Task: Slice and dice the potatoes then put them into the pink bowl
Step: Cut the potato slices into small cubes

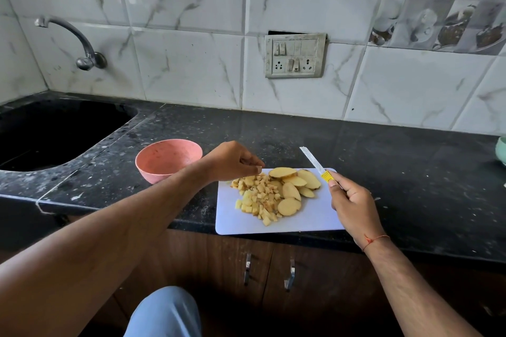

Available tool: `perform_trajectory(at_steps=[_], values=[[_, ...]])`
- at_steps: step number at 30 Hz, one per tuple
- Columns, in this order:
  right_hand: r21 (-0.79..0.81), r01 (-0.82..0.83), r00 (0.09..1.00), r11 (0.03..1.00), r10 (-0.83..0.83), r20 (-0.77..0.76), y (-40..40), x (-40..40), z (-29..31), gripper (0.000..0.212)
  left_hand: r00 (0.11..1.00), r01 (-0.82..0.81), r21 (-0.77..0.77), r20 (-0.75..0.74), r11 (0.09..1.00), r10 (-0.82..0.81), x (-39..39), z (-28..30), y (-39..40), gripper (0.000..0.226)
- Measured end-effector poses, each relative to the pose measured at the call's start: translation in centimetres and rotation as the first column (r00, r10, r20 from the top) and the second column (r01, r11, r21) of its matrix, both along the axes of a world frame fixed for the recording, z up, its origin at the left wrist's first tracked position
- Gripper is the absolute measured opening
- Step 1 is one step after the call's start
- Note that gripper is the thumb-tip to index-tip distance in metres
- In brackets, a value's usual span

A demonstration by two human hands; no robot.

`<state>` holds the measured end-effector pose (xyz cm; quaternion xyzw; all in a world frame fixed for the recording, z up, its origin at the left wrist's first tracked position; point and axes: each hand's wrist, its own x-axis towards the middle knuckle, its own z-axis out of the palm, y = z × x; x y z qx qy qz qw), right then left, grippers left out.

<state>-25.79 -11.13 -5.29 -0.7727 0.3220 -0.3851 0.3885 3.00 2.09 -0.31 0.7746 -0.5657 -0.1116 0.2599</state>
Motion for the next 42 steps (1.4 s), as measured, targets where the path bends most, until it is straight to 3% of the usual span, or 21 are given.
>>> perform_trajectory(at_steps=[4,7,11,14,17,21,26,31,37,42], values=[[-0.002,0.006,1.000,1.000,-0.006,-0.004,-0.1,0.0,-0.1,0.035,0.998,-0.057,0.089,0.010,0.994,0.056,0.6,0.4,-0.2,0.038],[-0.002,0.006,1.000,1.000,-0.006,-0.005,0.0,-0.1,-0.1,0.035,0.994,-0.111,0.075,0.019,0.991,0.110,1.2,1.2,0.1,0.032],[-0.007,0.016,1.000,1.000,-0.016,-0.019,-0.1,0.0,-0.1,0.034,0.979,-0.125,0.186,0.181,0.975,0.091,1.7,1.9,1.0,0.017],[-0.003,0.022,0.999,1.000,-0.022,-0.024,-0.2,0.1,-0.2,0.034,0.933,-0.169,0.375,0.360,0.911,0.024,1.5,1.9,1.6,0.024],[0.005,0.026,0.999,1.000,-0.026,-0.022,-0.4,0.1,-0.4,0.033,0.928,-0.162,0.443,0.373,0.882,-0.016,1.2,0.7,2.1,0.031],[0.000,0.010,1.000,1.000,-0.010,-0.011,-0.4,0.1,-0.5,0.034,0.938,-0.174,0.346,0.344,0.922,0.048,1.0,-1.2,1.8,0.017],[0.003,0.011,1.000,1.000,-0.011,-0.011,-0.4,0.1,-0.4,0.035,0.961,-0.144,0.256,0.265,0.956,0.074,1.5,-2.0,1.5,0.019],[-0.002,-0.001,1.000,1.000,0.001,0.001,-0.4,0.2,-0.3,0.043,0.986,-0.060,0.199,0.167,0.978,0.026,2.1,-2.2,1.6,0.022],[-0.006,0.002,1.000,1.000,-0.001,0.022,-0.3,0.3,-0.3,0.047,0.999,0.045,0.221,0.015,0.974,-0.050,2.4,-1.5,1.7,0.042],[-0.023,0.010,1.000,1.000,-0.009,0.009,-0.5,0.1,-0.5,0.040,0.995,-0.078,0.118,0.069,0.990,0.070,2.4,0.2,0.4,0.016]])
